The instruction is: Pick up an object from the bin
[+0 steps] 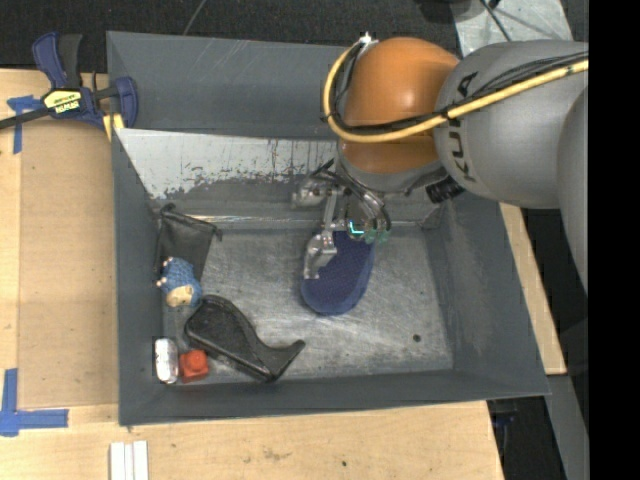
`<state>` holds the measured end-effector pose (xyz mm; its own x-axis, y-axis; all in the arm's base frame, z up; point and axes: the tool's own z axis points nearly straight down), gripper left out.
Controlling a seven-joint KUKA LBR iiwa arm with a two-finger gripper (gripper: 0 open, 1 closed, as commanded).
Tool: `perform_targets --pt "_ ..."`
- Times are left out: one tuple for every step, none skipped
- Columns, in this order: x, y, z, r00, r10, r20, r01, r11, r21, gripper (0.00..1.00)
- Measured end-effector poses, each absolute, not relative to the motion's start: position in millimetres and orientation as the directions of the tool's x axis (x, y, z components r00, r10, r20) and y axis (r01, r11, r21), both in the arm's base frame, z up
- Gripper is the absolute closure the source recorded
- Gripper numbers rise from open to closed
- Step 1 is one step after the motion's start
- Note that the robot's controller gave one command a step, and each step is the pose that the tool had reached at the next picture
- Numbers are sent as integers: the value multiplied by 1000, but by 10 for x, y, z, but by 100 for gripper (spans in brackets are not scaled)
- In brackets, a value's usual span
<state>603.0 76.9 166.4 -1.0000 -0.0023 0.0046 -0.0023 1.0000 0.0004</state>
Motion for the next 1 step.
perform_targets --pt "6059 227 811 -930 -366 -7 -366 930 5 0"
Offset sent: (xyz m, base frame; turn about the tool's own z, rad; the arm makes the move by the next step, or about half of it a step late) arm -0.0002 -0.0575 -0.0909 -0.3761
